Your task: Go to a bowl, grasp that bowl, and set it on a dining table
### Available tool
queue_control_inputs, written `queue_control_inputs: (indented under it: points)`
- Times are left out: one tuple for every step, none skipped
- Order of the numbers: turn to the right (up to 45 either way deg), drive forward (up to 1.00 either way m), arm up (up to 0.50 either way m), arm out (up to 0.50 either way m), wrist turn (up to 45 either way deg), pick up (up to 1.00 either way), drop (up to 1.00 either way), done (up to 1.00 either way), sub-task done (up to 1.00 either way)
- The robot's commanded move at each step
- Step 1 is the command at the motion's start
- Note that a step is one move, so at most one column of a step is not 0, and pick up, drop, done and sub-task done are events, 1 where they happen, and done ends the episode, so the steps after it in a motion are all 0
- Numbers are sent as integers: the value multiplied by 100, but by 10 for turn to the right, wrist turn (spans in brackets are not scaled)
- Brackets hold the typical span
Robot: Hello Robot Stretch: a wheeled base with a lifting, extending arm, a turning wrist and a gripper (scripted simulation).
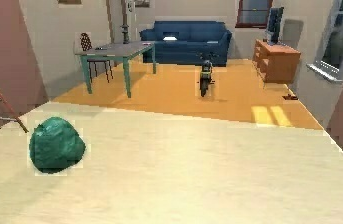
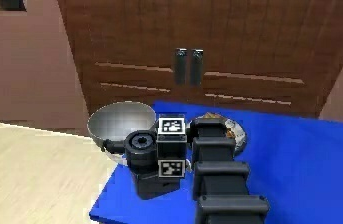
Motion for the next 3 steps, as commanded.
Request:
queue_control_inputs:
  points:
    - [-450, 0, 0, 0, 0, 0, 0, 0, 0]
    - [-300, 0, 0, 0, 0, 0, 0, 0, 0]
    - [0, 20, 0, 0, 0, 0, 0, 0, 0]
